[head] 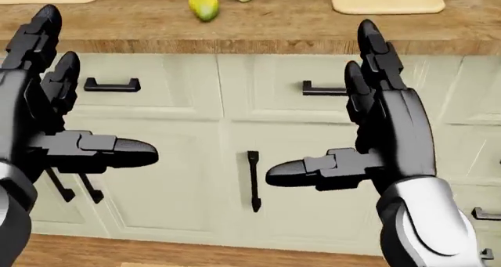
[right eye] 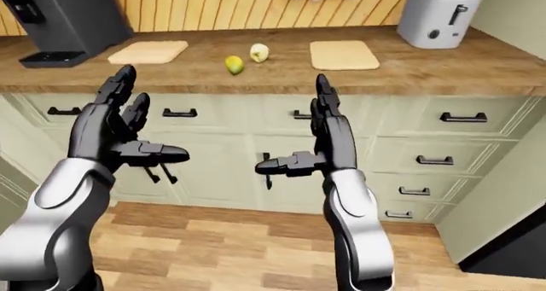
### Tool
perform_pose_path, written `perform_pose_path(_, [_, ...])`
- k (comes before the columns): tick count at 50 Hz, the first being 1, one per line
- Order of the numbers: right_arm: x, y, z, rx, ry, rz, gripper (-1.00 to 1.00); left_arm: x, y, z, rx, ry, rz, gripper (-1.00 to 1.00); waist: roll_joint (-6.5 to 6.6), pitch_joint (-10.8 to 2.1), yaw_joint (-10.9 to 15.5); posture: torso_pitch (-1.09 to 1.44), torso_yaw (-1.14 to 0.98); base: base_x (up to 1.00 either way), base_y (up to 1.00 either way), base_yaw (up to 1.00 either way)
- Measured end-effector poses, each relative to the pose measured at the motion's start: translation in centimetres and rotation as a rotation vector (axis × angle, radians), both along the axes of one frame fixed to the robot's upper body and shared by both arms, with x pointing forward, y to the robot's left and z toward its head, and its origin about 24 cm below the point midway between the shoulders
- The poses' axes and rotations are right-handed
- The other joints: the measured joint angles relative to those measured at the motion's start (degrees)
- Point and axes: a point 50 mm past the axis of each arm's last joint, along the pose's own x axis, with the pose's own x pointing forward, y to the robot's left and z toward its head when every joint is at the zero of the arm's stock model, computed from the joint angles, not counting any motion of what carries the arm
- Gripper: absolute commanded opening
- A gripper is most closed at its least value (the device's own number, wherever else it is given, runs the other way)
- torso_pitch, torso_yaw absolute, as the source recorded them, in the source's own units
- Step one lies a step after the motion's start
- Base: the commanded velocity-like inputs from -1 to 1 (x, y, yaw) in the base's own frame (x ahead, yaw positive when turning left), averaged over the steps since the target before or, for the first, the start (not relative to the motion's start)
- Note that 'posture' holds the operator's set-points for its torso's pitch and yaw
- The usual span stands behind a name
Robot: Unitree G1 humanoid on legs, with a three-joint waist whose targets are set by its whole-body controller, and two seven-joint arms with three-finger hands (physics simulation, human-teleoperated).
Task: Place the mango and the pear on separate cutting boards.
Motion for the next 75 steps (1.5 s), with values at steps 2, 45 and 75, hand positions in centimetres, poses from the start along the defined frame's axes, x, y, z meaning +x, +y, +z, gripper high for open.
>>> perform_pose_path(2, [0.2, 0.2, -0.5, 0.003, 0.018, 0.01, 1.0, 0.1, 0.2, -0.4, -0.005, 0.012, 0.015, 1.0, 0.06, -0.3, 0.2, 0.0, 0.0, 0.77, 0.31, 0.0])
perform_pose_path(45, [-1.8, -2.2, 4.5, 0.042, -0.152, -0.028, 1.0, -0.5, -1.1, 2.6, 0.019, -0.045, -0.045, 1.0, -8.36, -1.31, 2.4, 0.0, 0.0, 0.15, -0.05, 0.0])
perform_pose_path(75, [-3.4, -2.3, 6.9, -0.008, -0.269, -0.029, 1.0, -1.1, -1.1, 2.3, 0.006, -0.05, -0.059, 1.0, -5.61, 0.48, 1.7, 0.0, 0.0, 0.14, -0.01, 0.0])
